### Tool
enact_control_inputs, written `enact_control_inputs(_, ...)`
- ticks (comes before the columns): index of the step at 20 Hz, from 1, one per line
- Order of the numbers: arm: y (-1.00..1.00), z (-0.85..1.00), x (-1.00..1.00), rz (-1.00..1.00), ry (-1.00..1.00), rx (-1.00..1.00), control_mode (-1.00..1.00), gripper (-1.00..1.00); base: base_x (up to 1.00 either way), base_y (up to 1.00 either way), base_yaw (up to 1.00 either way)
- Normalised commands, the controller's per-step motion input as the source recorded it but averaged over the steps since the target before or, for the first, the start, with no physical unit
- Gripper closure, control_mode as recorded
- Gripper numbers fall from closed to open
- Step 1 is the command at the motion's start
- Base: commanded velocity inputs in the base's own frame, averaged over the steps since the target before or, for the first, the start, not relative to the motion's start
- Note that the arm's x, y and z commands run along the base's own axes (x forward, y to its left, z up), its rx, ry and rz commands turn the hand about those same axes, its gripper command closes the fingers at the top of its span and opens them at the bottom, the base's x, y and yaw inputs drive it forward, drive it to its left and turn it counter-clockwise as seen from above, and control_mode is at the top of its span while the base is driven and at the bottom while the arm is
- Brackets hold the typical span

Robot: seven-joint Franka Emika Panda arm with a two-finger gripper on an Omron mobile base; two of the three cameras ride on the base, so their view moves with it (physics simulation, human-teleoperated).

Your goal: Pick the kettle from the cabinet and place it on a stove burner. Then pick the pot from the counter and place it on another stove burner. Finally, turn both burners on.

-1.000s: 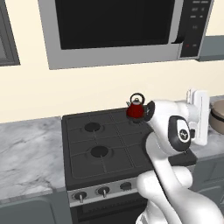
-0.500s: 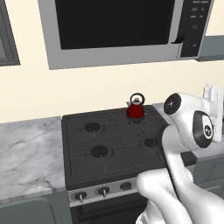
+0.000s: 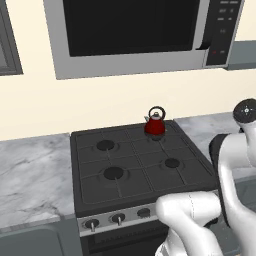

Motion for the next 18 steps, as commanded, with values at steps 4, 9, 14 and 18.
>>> enact_control_inputs(4, -0.44, 0.0, 0.09, 0.28, 0.0, 0.23, -1.0, -1.0, 0.0, 0.0, 0.0)
enact_control_inputs(9, -0.41, 0.0, 0.2, 0.29, 0.0, 0.23, -1.0, -1.0, 0.0, 0.0, 0.0)
enact_control_inputs(14, -0.4, 0.0, 0.28, 0.24, 0.0, 0.18, -1.0, -1.0, 0.0, 0.0, 0.0)
enact_control_inputs(18, -0.24, -0.03, 0.36, 0.04, 0.04, 0.03, -1.0, -1.0, 0.0, 0.0, 0.0)
